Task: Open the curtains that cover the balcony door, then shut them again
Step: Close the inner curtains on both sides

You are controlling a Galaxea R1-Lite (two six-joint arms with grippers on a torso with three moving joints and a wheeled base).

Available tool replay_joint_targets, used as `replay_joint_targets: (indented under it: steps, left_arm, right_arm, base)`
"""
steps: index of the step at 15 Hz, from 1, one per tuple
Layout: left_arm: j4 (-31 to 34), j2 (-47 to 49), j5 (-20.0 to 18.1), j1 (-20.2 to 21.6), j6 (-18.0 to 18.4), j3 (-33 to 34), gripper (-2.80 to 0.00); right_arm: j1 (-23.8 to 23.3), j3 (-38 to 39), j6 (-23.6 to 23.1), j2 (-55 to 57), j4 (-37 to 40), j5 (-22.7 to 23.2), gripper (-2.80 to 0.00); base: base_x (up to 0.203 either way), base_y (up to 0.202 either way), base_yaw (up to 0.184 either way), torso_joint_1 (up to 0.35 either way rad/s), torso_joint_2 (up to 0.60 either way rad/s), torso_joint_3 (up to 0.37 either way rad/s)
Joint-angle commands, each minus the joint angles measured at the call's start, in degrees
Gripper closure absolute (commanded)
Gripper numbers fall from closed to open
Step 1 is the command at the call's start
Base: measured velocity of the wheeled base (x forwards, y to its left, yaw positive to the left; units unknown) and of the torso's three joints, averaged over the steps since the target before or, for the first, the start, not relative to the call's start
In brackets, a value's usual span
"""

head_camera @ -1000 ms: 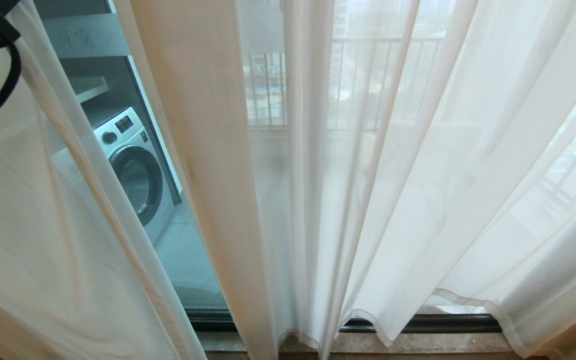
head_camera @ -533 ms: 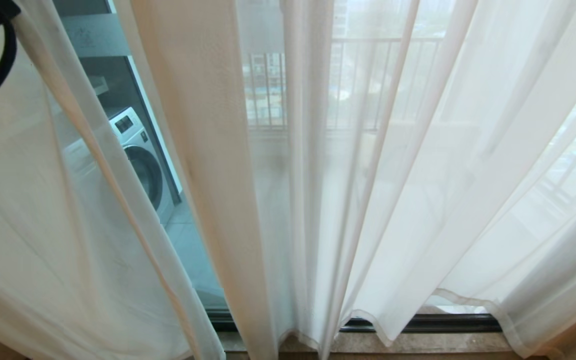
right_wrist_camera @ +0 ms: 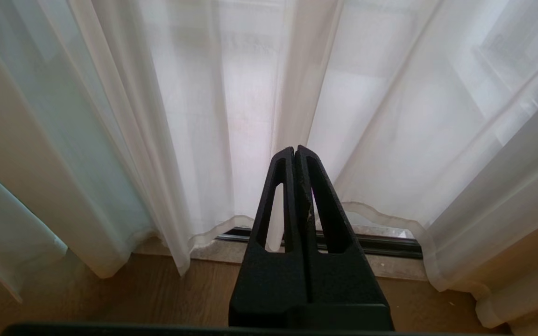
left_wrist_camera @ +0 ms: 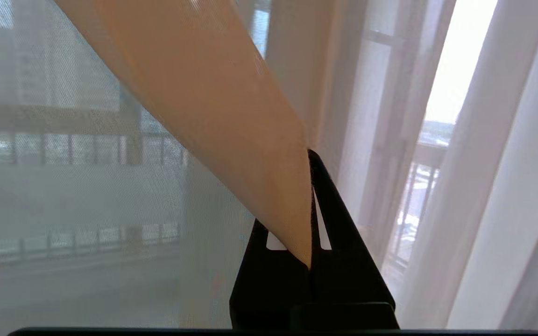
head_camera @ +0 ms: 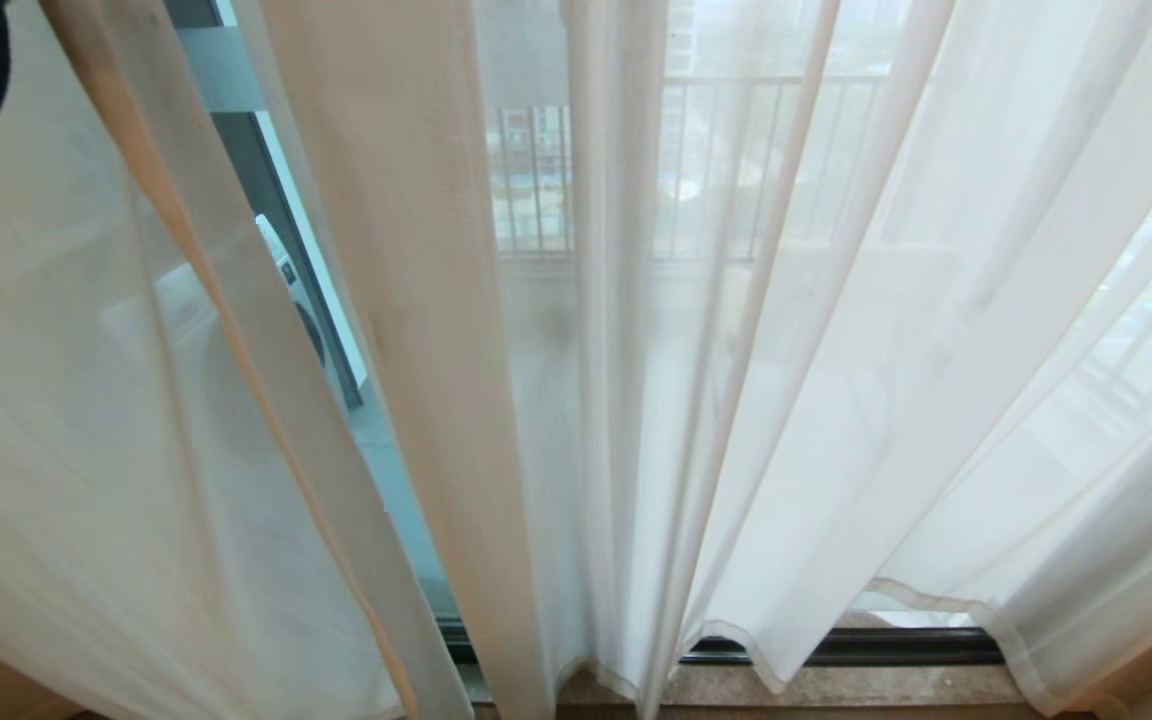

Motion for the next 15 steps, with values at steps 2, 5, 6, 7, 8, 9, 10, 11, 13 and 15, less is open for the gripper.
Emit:
replay_joint_targets:
  steps: [2,5,6,7,8,9,10,11,13,15]
  left_arm:
    - [-0.10,-0.28,-0.24,-4.44,-0.04,-0.88,0.00]
    - [-0.07,0.03,-0.50,-8.94,-0.04,-1.70,0.00]
    - [-0.07,0.11,-0.54,-10.60,-0.04,-1.78,0.00]
    - [-0.07,0.13,-0.56,-12.80,-0.04,-1.82,0.00]
    - [-0.01,0.29,-0.50,-14.86,-0.04,-1.79,0.00]
    - [0.44,0.61,-0.25,-16.83,-0.04,-1.84,0.00]
    - [1.98,0.84,-0.03,-18.84,0.02,-2.13,0.00]
    - [4.87,0.89,0.09,-20.58,0.04,-2.67,0.00]
    - [9.63,0.71,0.07,-21.96,0.19,-3.71,0.00]
    - [11.44,0.88,-0.04,-22.41,0.40,-3.98,0.00]
  right_arm:
    - [0.00,-0.05,-0.04,0.07,0.04,0.05,0.00]
    - [0.00,-0.05,-0.04,0.07,-0.05,0.05,0.00]
    - [0.00,0.04,-0.04,0.07,0.04,0.05,0.00]
    - [0.00,0.00,-0.04,0.07,0.04,0.05,0.00]
    - [0.00,0.04,-0.04,0.07,0.04,0.05,0.00]
    - [0.00,0.03,-0.04,0.07,0.04,0.05,0.00]
    - [0.00,0.01,-0.04,0.07,0.04,0.05,0.00]
    - [0.00,0.04,-0.04,0.07,0.04,0.05,0.00]
    - [0.00,0.03,-0.04,0.07,0.04,0.05,0.00]
    - [0.00,-0.05,-0.04,0.07,-0.02,0.05,0.00]
  base:
    - [0.000,0.000,0.000,0.000,0.00,0.000]
    - [0.000,0.000,0.000,0.000,0.00,0.000]
    - [0.000,0.000,0.000,0.000,0.00,0.000]
    - [0.000,0.000,0.000,0.000,0.00,0.000]
    - [0.000,0.000,0.000,0.000,0.00,0.000]
    - [0.000,0.000,0.000,0.000,0.00,0.000]
    - [0.000,0.000,0.000,0.000,0.00,0.000]
    - [0.000,0.000,0.000,0.000,0.00,0.000]
    - [0.000,0.000,0.000,0.000,0.00,0.000]
    - [0.000,0.000,0.000,0.000,0.00,0.000]
